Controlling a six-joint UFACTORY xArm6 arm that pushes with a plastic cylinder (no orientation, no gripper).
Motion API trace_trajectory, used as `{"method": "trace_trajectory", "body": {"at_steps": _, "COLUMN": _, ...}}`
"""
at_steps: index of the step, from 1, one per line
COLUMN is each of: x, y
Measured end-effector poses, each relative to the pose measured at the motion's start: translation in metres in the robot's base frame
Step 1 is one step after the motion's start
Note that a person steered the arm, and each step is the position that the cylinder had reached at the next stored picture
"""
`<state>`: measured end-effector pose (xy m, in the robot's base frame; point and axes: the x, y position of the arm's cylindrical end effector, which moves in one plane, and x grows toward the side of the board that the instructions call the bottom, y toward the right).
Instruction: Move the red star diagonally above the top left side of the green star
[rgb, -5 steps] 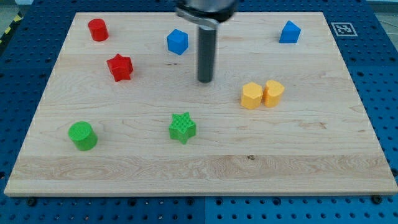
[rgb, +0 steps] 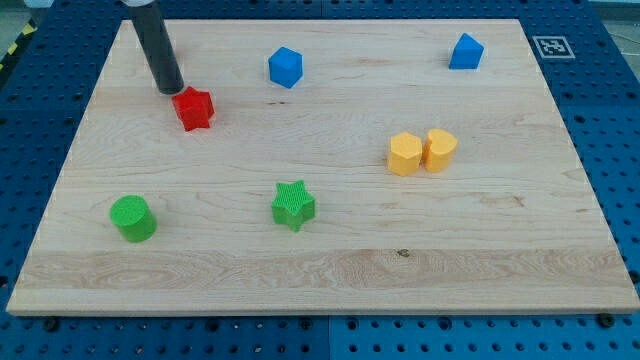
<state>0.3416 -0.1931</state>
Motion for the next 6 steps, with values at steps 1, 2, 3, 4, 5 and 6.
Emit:
{"method": "trace_trajectory", "body": {"at_steps": 1, "x": 0.031, "y": 0.009}}
{"method": "trace_trajectory", "body": {"at_steps": 2, "x": 0.046, "y": 0.038}}
{"method": "trace_trajectory", "body": {"at_steps": 3, "x": 0.052, "y": 0.076}}
{"method": "trace_trajectory", "body": {"at_steps": 4, "x": 0.071, "y": 0.104}}
{"method": "trace_trajectory", "body": {"at_steps": 5, "x": 0.075, "y": 0.103}}
{"method": "trace_trajectory", "body": {"at_steps": 6, "x": 0.083, "y": 0.071}}
